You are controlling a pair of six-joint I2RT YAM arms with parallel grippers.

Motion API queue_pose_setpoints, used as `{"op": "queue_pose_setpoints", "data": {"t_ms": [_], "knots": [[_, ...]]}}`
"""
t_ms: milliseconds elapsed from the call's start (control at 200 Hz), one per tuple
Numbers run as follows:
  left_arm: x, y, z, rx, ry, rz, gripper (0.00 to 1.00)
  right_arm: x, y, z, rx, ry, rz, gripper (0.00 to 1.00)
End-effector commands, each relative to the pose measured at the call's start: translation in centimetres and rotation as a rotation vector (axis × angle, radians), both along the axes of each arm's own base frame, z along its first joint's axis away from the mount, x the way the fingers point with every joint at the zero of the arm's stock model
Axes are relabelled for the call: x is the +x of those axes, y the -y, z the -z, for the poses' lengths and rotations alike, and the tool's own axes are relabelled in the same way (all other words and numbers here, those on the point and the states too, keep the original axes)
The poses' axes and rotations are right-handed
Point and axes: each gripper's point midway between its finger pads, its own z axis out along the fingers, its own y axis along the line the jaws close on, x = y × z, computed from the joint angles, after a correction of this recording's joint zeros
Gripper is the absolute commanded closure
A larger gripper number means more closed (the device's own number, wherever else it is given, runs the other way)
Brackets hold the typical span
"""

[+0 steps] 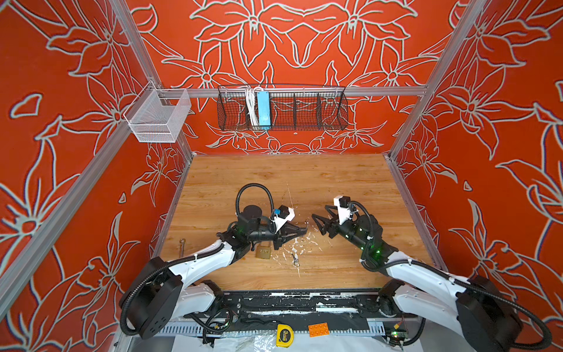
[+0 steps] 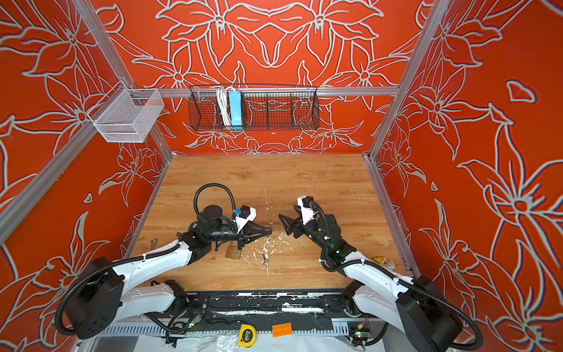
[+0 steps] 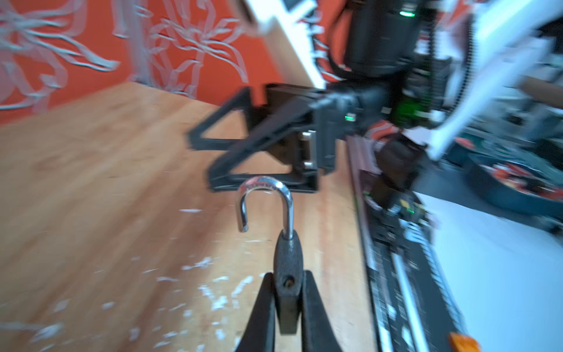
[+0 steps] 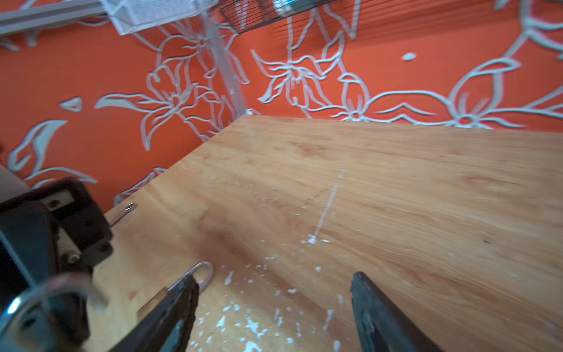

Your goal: Unlock with the key

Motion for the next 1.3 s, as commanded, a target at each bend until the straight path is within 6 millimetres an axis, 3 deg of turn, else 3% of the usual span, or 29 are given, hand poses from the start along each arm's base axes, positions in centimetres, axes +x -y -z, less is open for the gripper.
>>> {"op": "queue_pose_setpoints", "data": {"t_ms": [0, 65, 130, 195, 876, 1296], "knots": [[-2.0, 0.2, -1.7, -0.052, 0.025, 0.14, 1.0, -1.8, -1.4, -1.9, 0.054, 0.088, -0.139, 0.22], [-1.7, 0.1, -1.6, -0.048, 0.029, 0.121, 1.0, -2.4, -1.6, -2.0, 0.053, 0.098, -0.166, 0.27], [-1.5, 0.1, -1.5, -0.052, 0.023, 0.116, 1.0, -2.8, -1.3, -2.3, 0.057, 0.115, -0.167, 0.37], [-1.3, 0.1, -1.4, -0.055, 0.015, 0.115, 1.0, -3.2, -1.2, -2.9, 0.058, 0.135, -0.174, 0.4], [-0.3, -0.3, -0.9, -0.062, -0.013, 0.087, 1.0, -5.2, -3.6, -3.2, 0.081, 0.111, -0.38, 0.45], [-0.7, 0.3, -0.9, -0.073, -0.053, 0.156, 1.0, -5.1, -3.3, -3.4, 0.073, 0.111, -0.359, 0.44]]}}
